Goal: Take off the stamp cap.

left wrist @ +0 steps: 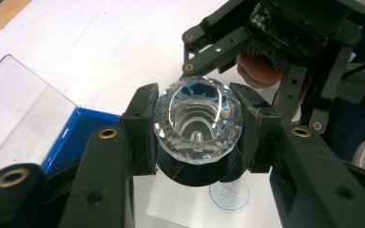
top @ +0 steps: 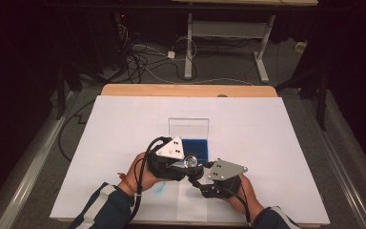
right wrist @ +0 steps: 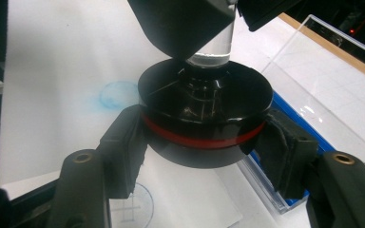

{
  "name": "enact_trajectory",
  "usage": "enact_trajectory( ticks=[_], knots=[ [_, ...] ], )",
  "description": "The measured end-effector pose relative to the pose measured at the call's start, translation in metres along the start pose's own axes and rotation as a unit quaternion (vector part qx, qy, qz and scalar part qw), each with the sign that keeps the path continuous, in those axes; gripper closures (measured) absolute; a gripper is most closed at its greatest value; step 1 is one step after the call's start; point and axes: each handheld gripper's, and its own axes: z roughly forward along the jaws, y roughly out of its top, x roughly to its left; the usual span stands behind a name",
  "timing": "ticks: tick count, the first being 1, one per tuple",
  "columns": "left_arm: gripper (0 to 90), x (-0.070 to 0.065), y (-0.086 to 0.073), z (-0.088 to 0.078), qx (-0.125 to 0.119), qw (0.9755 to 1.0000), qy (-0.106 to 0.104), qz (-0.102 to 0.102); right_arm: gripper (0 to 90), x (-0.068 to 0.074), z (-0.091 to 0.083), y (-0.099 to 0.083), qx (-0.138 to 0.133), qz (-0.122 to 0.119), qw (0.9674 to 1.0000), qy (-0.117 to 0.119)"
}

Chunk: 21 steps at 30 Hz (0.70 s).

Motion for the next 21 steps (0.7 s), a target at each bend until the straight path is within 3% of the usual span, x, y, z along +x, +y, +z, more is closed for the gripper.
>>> enact_trajectory(
  ticks=[12,21],
  knots=[
    [54.3,-0.0017,-0.0002,0.0016,-0.011,0.9997,0.021,-0.009,39.0,0.0002,-0.0015,-0.0001,-0.001,0.022,0.9997,-0.013],
    [54.4,0.0038,-0.0039,-0.0008,-0.023,0.9996,-0.002,-0.017,39.2,-0.0004,-0.0030,0.0014,0.002,0.021,0.9998,-0.003]
  ],
)
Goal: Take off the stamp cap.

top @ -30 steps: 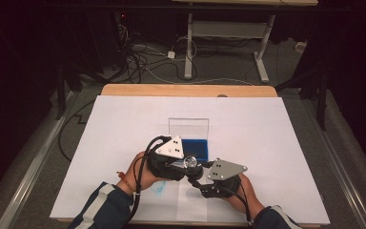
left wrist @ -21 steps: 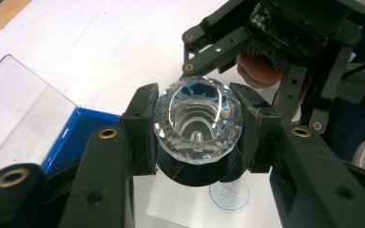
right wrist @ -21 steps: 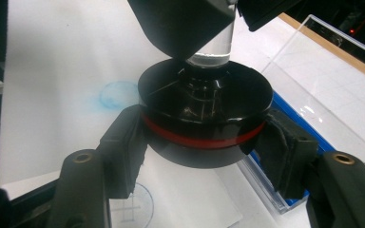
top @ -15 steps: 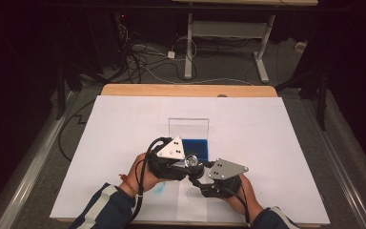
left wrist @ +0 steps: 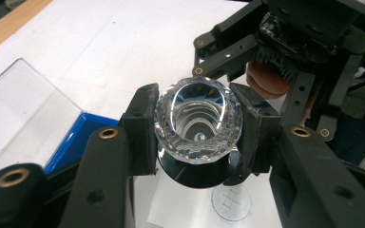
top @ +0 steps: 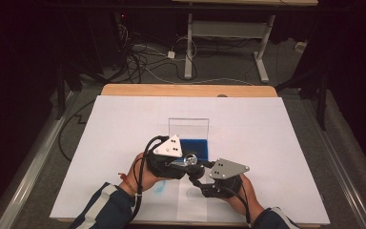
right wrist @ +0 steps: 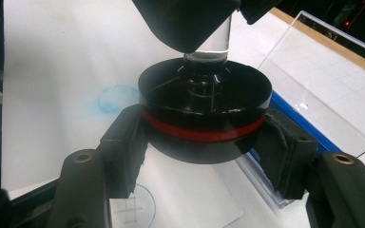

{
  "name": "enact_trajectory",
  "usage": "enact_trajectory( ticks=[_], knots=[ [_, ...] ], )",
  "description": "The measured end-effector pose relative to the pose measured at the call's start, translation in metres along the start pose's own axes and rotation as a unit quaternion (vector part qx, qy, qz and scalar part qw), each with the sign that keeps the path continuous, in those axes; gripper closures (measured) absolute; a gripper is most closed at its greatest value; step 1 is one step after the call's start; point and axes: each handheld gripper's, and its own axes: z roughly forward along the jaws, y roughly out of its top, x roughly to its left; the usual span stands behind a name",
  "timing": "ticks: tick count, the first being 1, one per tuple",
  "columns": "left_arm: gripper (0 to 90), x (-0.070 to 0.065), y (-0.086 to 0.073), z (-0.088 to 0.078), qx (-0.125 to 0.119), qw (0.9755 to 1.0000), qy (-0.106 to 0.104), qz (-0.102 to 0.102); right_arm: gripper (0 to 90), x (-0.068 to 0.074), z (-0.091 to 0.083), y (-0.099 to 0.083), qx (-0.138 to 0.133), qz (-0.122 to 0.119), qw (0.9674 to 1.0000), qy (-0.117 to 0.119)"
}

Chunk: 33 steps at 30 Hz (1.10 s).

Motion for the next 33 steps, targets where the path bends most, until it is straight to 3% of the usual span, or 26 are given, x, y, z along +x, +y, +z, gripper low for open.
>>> enact_trajectory(
  ticks=[7,16,25,33],
  knots=[
    [54.3,0.003,0.000,-0.012,-0.019,0.9998,0.011,0.001,39.1,0.006,0.005,-0.002,0.023,-0.023,0.9994,0.010],
    [54.3,0.002,0.000,-0.018,-0.017,0.9996,0.022,0.008,39.0,-0.001,-0.001,-0.007,0.038,-0.022,0.9990,0.007],
    [54.3,0.004,-0.002,-0.023,-0.007,0.9994,0.033,0.010,38.9,-0.011,-0.017,-0.018,0.050,-0.021,0.9985,-0.009],
    [54.3,0.006,-0.005,-0.027,-0.002,0.9991,0.041,0.009,38.9,-0.019,-0.036,-0.022,0.044,-0.019,0.9984,-0.030]
  ],
)
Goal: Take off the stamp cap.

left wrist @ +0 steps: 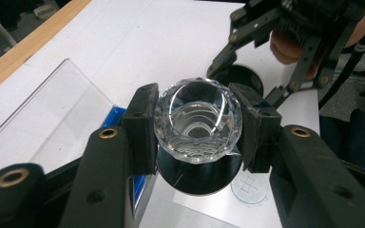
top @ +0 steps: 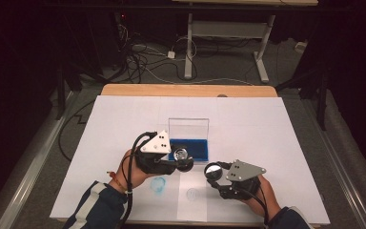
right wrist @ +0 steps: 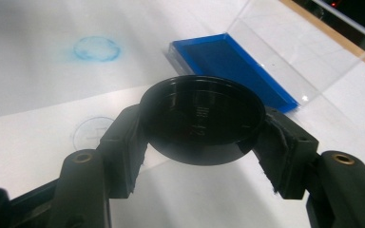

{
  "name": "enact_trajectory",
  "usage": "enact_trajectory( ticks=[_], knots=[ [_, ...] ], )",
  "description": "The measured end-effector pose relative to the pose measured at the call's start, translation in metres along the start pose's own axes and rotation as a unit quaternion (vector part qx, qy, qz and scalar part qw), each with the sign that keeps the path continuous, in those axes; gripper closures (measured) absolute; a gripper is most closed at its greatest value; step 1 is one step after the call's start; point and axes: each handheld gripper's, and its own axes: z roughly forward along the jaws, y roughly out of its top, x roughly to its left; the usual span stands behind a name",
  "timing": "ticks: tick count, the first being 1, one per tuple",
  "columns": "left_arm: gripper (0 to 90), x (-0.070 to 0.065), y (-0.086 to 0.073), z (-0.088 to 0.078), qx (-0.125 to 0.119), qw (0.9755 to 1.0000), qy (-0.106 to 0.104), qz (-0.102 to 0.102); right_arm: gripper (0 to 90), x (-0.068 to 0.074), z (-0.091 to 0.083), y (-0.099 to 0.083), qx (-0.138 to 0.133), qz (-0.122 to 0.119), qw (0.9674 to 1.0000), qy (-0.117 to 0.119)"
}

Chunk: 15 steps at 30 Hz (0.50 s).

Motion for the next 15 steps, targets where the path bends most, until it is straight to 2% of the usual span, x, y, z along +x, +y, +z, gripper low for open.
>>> enact_trajectory(
  ticks=[2,15],
  knots=[
    [54.3,0.001,-0.001,0.000,0.009,0.9999,0.004,0.000,38.9,-0.003,-0.005,-0.002,-0.002,0.002,1.0000,-0.005],
    [54.3,0.007,-0.006,0.001,0.020,0.9996,0.017,-0.007,38.8,-0.018,-0.034,-0.021,-0.014,0.022,0.9989,-0.039]
  ],
)
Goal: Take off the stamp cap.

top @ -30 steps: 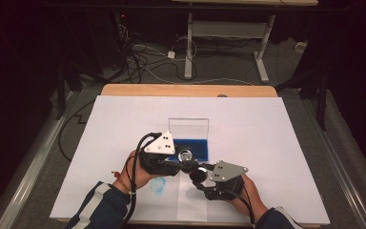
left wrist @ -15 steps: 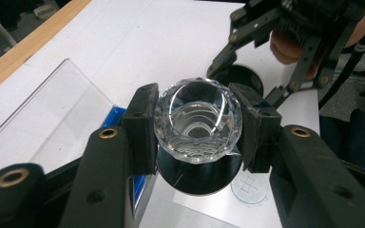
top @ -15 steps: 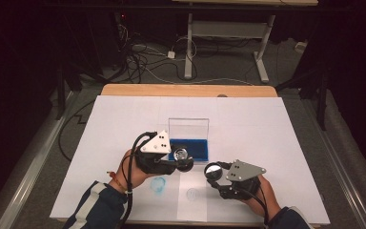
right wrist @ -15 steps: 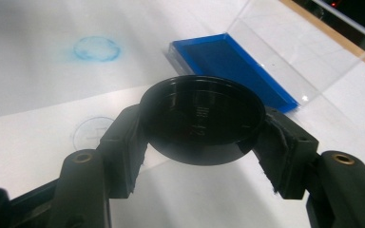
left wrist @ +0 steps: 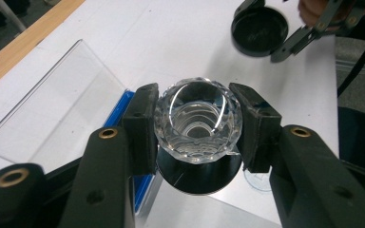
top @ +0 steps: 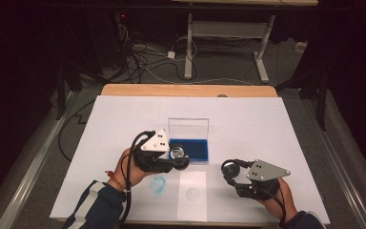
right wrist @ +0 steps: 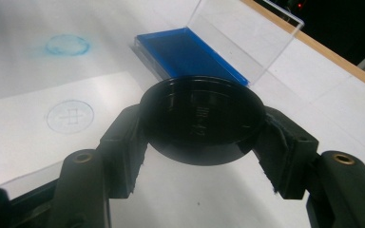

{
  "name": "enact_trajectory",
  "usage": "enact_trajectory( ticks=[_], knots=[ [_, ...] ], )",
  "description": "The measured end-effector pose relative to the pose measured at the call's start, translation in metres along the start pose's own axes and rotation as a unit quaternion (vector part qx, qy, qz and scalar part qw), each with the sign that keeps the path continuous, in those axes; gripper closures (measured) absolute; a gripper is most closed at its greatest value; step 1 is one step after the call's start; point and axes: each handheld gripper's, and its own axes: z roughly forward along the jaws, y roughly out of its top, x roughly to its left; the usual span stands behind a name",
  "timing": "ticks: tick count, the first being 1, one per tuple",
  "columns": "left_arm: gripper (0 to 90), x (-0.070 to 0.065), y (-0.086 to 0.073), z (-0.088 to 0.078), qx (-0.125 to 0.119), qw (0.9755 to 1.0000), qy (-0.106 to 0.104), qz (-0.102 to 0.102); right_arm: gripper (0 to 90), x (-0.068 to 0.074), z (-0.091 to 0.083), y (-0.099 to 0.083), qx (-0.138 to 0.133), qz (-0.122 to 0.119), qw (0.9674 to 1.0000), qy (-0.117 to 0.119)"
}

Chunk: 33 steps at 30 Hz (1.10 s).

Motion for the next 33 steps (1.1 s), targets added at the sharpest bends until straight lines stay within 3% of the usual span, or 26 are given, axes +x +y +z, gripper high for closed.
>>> enact_trajectory(
  ticks=[21,33],
  knots=[
    [54.2,0.011,0.000,-0.003,-0.007,0.9999,0.006,-0.014,38.8,-0.006,-0.014,-0.022,0.011,0.023,0.9996,-0.012],
    [54.3,0.024,0.019,-0.005,-0.001,0.9998,0.015,-0.009,38.8,-0.009,-0.014,-0.023,0.011,0.031,0.9994,-0.008]
  ],
)
